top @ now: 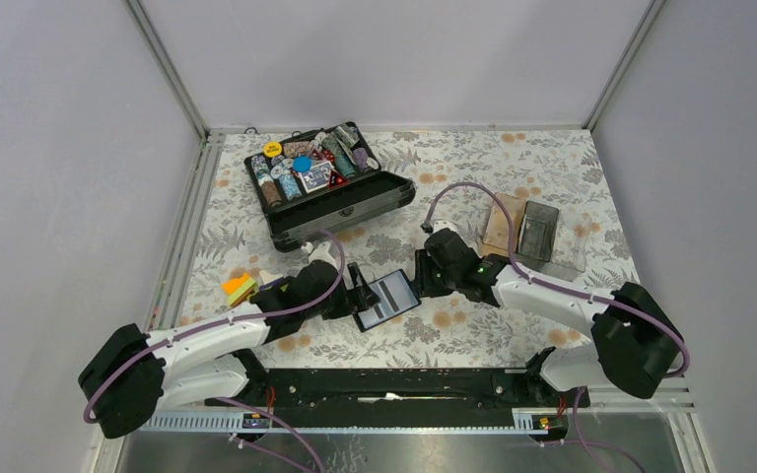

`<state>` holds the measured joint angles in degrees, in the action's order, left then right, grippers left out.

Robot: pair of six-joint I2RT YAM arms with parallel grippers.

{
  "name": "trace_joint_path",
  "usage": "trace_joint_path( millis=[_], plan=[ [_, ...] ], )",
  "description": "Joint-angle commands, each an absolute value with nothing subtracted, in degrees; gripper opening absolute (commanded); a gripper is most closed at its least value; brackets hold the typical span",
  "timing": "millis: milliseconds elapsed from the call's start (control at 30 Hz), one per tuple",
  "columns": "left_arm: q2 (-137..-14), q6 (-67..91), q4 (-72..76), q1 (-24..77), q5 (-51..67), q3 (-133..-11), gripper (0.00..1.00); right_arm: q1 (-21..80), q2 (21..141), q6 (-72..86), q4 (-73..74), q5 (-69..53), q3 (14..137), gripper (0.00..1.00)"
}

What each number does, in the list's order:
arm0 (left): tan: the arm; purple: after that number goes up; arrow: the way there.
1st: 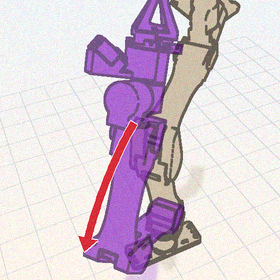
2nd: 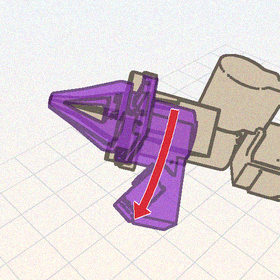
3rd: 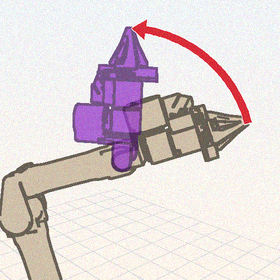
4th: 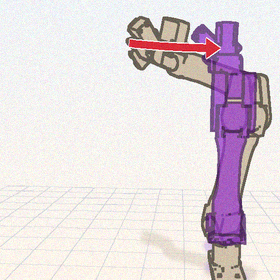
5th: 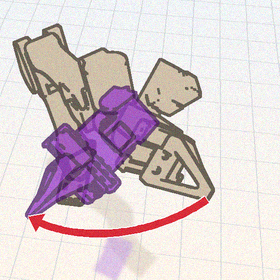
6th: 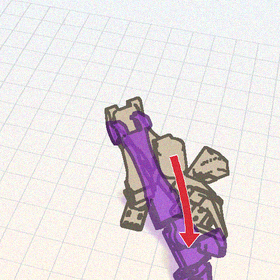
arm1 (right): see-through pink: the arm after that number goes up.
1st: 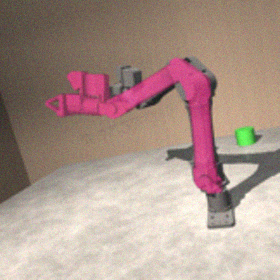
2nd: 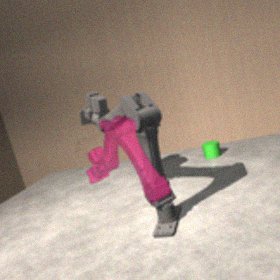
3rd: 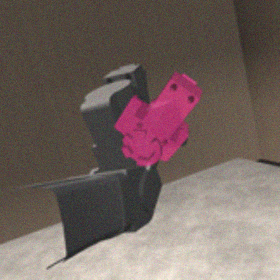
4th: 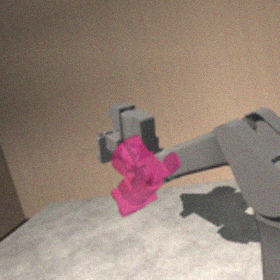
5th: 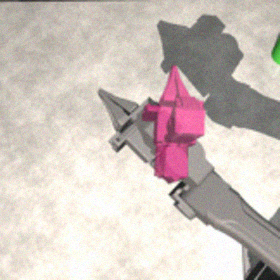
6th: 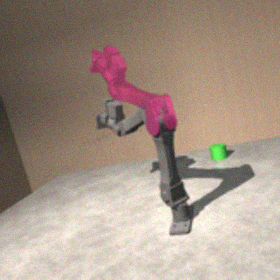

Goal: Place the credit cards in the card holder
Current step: Insert the credit card into the card holder, then turn over the card slot in the card holder.

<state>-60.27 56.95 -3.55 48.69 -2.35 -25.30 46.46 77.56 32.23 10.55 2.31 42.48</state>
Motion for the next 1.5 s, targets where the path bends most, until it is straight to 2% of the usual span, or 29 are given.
trace_joint_path(
  millis=[0, 200, 433, 633, 800, 867, 1100, 1467],
  plan=[
    [-59.5, 57.6, -9.5, 48.5, -6.7, -23.3, 0.82, 47.0, 80.0, 29.7, 7.5, -1.4, 43.0, 0.36],
    [-60.2, 59.5, -9.0, 47.7, -7.4, -20.8, 0.8, 47.0, 85.4, 28.8, 4.7, -4.4, 44.0, 0.34],
    [-61.8, 59.7, -8.1, 47.6, -8.6, -20.1, 0.72, 47.0, 89.1, 27.4, 3.6, -4.7, 44.6, 0.35],
    [-64.2, 59.8, -7.1, 47.5, -9.3, -19.7, 0.65, 47.0, 89.9, 27.3, 2.7, -5.1, 44.3, 0.31],
    [-66.3, 59.9, -5.4, 47.4, -9.2, -19.3, 0.56, 47.0, 90.9, 27.9, 2.5, -6.7, 45.0, 0.2],
    [-67.0, 59.9, -5.2, 47.4, -9.3, -19.3, 0.54, 47.0, 90.4, 28.4, 3.4, -6.2, 45.3, 0.2],
    [-67.5, 59.1, -6.7, 47.4, -10.6, -20.2, 0.52, 47.0, 86.0, 28.4, 7.3, -1.4, 45.9, 0.33],
    [-67.9, 58.9, -7.5, 47.4, -11.2, -20.6, 0.51, 47.0, 89.6, 26.2, 5.7, -4.3, 47.4, 0.28]
  ],
)
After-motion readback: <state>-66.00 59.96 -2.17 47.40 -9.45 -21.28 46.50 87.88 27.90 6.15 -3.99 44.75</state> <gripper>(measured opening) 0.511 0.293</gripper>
